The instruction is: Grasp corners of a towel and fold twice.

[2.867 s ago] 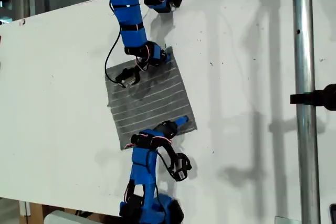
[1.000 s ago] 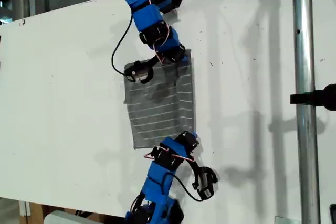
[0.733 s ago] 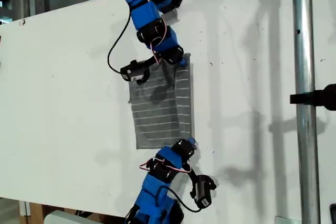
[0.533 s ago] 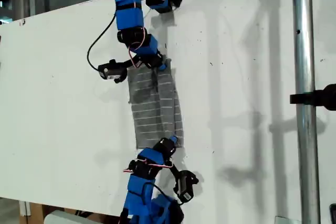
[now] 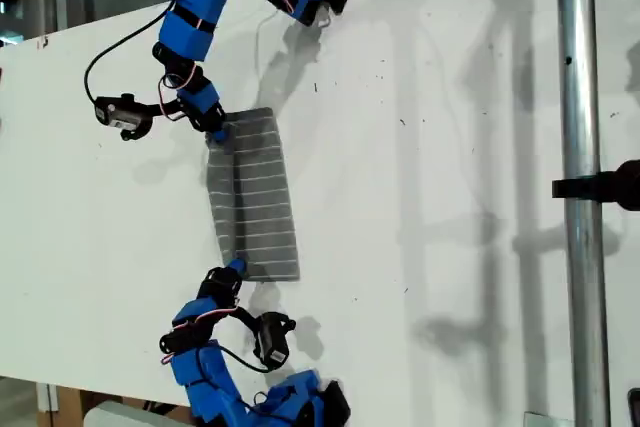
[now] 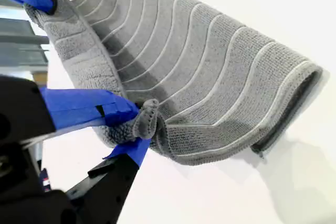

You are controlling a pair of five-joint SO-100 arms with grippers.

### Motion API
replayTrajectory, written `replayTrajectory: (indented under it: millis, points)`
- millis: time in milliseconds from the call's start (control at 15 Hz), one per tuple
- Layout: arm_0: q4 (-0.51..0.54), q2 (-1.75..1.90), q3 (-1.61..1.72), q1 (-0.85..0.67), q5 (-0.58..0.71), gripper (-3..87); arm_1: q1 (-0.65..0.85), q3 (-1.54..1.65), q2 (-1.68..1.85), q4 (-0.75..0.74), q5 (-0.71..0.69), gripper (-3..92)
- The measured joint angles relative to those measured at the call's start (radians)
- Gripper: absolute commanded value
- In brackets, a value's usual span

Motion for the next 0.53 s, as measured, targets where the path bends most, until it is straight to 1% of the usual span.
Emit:
replayTrajectory:
  millis: [200,533]
  points:
    - [-0.015,0.097,0.058,0.002,-0.028,-0.8,0.000,-0.035,-0.003,0.025,0.002,-0.2]
    - [-0.219,0.081,0.324,0.123,-0.175,-0.8,-0.078,0.025,-0.133,0.124,0.071,-0.2]
